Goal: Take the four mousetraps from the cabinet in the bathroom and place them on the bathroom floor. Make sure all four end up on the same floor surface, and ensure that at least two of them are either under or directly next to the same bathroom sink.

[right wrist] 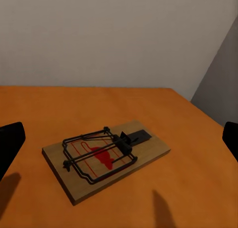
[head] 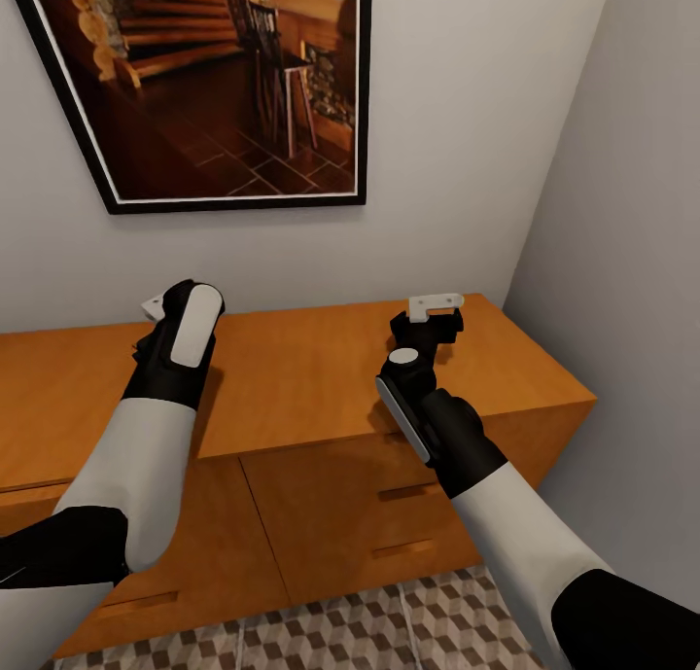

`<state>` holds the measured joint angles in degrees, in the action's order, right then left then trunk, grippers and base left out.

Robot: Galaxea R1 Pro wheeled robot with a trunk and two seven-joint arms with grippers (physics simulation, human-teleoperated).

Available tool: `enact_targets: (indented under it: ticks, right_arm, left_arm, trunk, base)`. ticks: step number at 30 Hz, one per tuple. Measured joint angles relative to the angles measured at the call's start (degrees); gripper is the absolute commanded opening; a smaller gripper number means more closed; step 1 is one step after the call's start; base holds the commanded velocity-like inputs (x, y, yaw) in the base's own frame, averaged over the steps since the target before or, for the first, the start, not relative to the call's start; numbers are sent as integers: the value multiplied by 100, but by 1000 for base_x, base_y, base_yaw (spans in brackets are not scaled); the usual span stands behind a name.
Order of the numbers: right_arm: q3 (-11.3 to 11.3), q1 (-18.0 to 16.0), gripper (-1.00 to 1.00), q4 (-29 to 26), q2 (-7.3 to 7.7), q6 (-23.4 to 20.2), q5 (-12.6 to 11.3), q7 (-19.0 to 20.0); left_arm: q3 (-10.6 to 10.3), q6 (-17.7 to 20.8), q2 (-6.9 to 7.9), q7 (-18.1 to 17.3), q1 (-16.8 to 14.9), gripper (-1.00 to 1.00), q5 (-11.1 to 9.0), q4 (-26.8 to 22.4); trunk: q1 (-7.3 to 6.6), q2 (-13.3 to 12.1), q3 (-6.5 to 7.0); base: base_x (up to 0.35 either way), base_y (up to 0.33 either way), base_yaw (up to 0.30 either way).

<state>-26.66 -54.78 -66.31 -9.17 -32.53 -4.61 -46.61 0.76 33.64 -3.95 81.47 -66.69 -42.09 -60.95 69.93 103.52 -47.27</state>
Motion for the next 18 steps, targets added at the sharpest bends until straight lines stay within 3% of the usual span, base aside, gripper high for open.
enact_targets:
  ticks: [8,9,18]
  right_arm:
    - [0,0,100,0,0,0,0,0]
    - [0,0,100,0,0,0,0,0]
    - [0,0,100,0,0,0,0,0]
  left_arm:
    - [7,-6,8,-2,0,100,1,-1]
    - [6,-7,9,-3,0,-100,3,-1]
    - [8,-51,17,-5,0,-100,-17,-13]
  trunk:
    - [0,0,0]
    - [0,0,0]
    - [0,0,0]
  base:
    - [0,0,0]
    - [0,0,0]
    - [0,0,0]
